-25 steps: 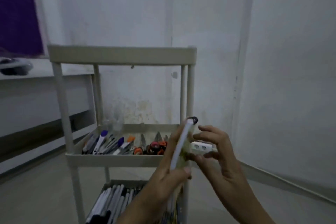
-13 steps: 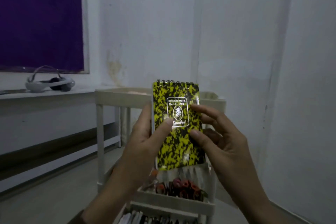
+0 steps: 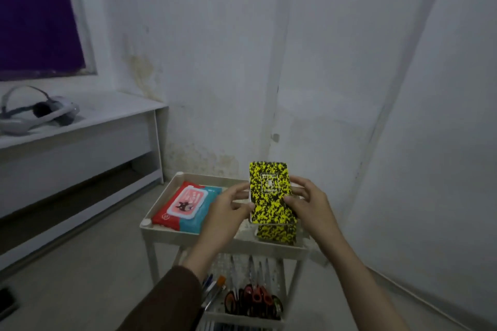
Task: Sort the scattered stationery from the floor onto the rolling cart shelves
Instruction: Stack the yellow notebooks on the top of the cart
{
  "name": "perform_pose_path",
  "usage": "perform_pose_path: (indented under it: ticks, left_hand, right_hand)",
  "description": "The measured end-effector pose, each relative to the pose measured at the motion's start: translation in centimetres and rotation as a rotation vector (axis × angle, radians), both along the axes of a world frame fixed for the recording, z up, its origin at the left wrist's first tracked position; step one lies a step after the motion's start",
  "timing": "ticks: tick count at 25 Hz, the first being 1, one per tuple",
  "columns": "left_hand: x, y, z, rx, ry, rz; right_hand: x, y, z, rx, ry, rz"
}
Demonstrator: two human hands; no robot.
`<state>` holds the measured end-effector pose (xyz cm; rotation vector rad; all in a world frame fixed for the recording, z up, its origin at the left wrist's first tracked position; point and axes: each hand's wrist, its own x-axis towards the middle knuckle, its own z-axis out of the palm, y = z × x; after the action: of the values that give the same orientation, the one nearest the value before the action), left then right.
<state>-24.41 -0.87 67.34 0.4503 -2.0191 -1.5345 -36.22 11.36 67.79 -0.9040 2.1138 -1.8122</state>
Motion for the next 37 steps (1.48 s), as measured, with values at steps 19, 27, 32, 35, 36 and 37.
perform_pose_path:
  ticks: [19, 27, 32, 35, 36, 37]
  left_hand:
    - [-4.8, -1.0, -2.8, -0.100, -0.596, -0.185]
    - [-4.9, -1.4, -2.8, -0.005, -0.533, -0.271]
    - [-4.5, -1.7, -2.7, 0.067, -0.525, -0.372]
    - [-3.7, -1.8, -2.1, 0.037, -0.517, -0.352]
    - [-3.1, -1.8, -1.9, 0.024, -0.494, -0.336]
    - [-2.1, -1.6, -1.7, 0.014, -0.447, -0.320]
  right_hand:
    - [1.0, -2.1, -0.8, 1.127, 0.188, 0.066]
    - [1.0, -2.5, -1.2, 1.357, 0.731, -0.067]
    - [1.0, -1.5, -1.5, 1.249, 0.476, -0.121]
    - [1.2, -1.1, -1.2, 1.172, 0.409, -0.110]
    - [1.5, -1.0, -1.0, 1.149, 0.387, -0.122]
    - [2.0, -0.8, -0.8, 1.122, 0.377, -0.150]
